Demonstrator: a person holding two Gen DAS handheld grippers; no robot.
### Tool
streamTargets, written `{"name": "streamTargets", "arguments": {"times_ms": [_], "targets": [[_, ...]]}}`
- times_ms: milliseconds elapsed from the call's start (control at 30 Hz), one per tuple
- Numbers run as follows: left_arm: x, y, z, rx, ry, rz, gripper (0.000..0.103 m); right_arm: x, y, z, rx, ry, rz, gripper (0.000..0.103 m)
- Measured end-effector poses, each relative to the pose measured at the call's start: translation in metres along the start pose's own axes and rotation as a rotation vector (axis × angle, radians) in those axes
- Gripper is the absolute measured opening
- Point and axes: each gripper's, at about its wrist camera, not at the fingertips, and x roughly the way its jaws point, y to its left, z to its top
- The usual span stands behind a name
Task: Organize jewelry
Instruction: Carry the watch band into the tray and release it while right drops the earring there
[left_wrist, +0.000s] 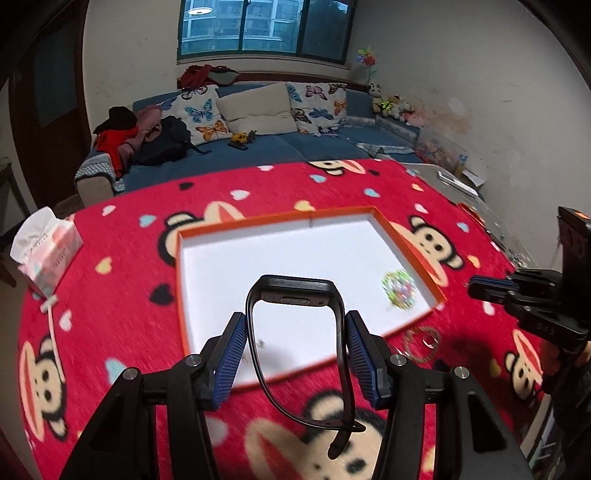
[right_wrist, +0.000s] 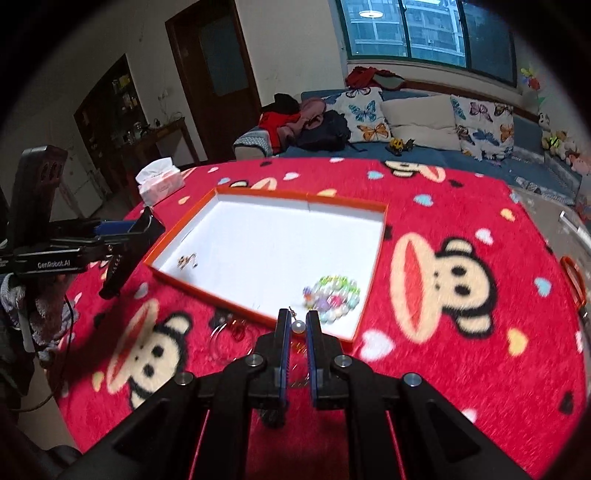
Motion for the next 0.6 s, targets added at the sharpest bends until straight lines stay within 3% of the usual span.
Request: {"name": "streamTargets", "arguments": {"times_ms": [300,600], "targets": [[0.051,0.030,0.043,-0.004,0.039,0.047,0.057,0.051,-0.008,0.037,0.034,0.019,-0.021,0.010],[0.115,0.050,0.046,-0.041,0.116,0.054,0.060,0.098,-0.019,0.039,0.037,0.096,-0.104,0.010]]}}
